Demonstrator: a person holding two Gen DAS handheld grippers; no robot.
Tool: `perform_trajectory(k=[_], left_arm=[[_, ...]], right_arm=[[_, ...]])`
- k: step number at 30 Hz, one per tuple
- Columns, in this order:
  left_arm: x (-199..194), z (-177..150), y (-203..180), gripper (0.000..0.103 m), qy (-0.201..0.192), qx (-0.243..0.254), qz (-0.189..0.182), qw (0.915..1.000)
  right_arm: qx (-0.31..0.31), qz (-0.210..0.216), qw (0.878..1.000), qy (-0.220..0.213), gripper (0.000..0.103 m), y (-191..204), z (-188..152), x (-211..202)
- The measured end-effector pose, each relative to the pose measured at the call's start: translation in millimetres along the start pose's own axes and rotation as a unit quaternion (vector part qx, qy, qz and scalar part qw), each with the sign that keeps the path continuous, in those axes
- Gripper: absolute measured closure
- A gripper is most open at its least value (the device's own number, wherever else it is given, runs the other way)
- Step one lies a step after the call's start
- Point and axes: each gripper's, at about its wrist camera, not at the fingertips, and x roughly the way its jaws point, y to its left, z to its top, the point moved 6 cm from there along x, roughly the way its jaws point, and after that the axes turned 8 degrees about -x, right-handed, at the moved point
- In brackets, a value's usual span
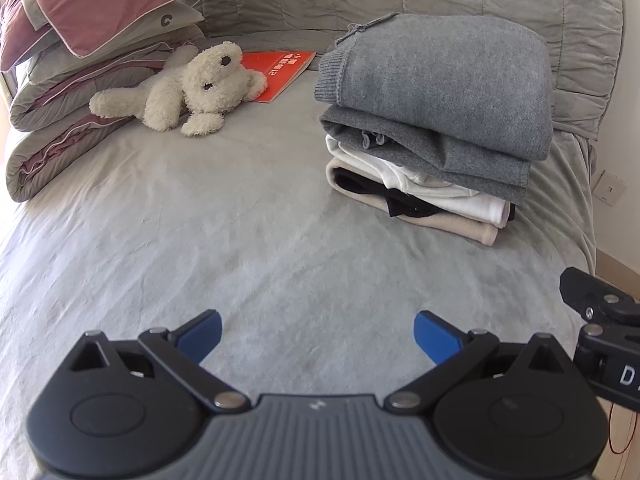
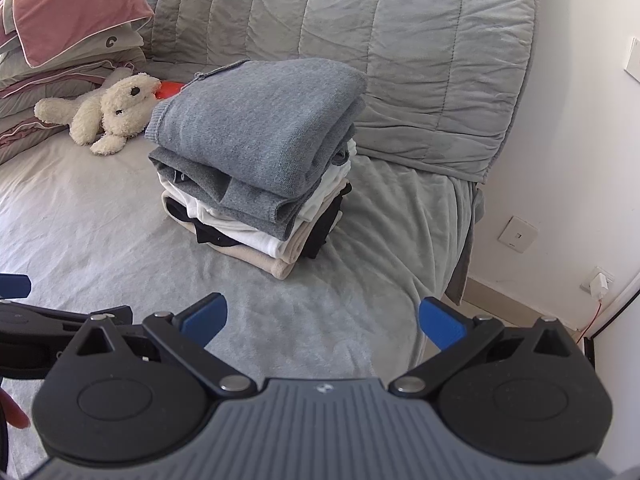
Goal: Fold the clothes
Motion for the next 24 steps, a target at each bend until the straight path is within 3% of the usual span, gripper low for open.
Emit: perform_trajectory(k=[24], left_arm=[[8.2,-2.2,0.5,0.001,0.007,-0.007,-0.003,0.9999]], right_arm=[[-0.004,-0.005,1.0,-0.005,0.0,2.1,1.5,-3.0]])
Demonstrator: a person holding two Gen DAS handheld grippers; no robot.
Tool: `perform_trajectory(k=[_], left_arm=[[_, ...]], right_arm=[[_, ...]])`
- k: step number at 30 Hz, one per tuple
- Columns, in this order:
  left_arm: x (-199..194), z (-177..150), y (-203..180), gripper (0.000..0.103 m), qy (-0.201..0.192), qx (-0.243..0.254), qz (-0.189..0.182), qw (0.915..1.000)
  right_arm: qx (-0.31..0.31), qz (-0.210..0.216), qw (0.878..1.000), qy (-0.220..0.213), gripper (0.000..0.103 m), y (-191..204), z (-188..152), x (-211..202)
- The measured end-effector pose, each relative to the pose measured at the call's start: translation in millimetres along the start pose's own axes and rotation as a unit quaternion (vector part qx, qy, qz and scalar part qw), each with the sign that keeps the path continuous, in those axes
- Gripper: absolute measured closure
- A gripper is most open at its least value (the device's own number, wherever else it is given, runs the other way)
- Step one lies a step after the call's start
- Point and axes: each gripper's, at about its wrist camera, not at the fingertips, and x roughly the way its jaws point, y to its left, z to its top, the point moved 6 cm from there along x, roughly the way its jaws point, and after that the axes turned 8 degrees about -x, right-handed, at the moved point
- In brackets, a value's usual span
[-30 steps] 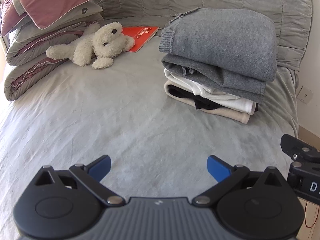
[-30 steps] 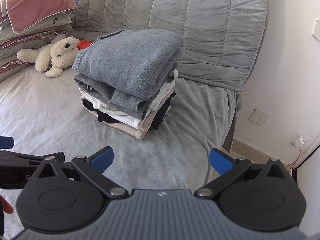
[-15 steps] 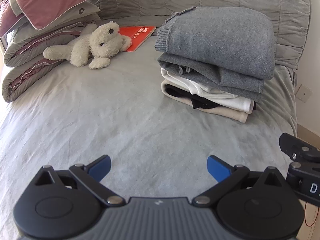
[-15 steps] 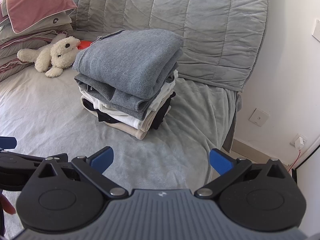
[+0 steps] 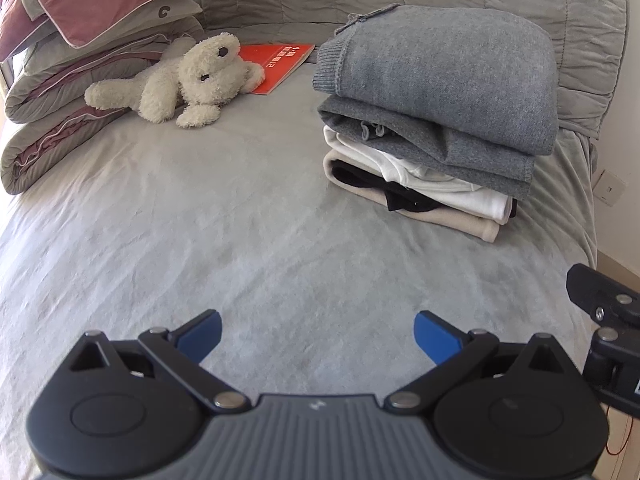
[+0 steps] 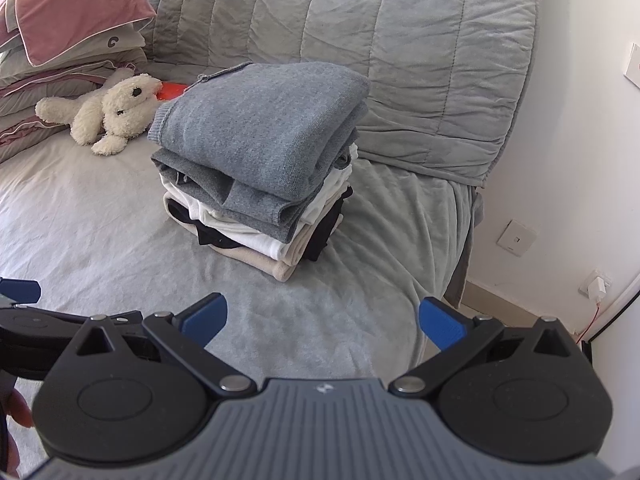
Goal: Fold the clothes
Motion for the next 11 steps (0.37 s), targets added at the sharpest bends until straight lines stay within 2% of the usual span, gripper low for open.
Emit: perform_trajectory(k=[11], left_arm=[[-2.6,-0.9,0.9,0.001,0.002,0.002,0.006,1.0]], right_arm=[[0.0,-0.003,1.0,-0.002,0.0,0.3,0.3,-2.9]])
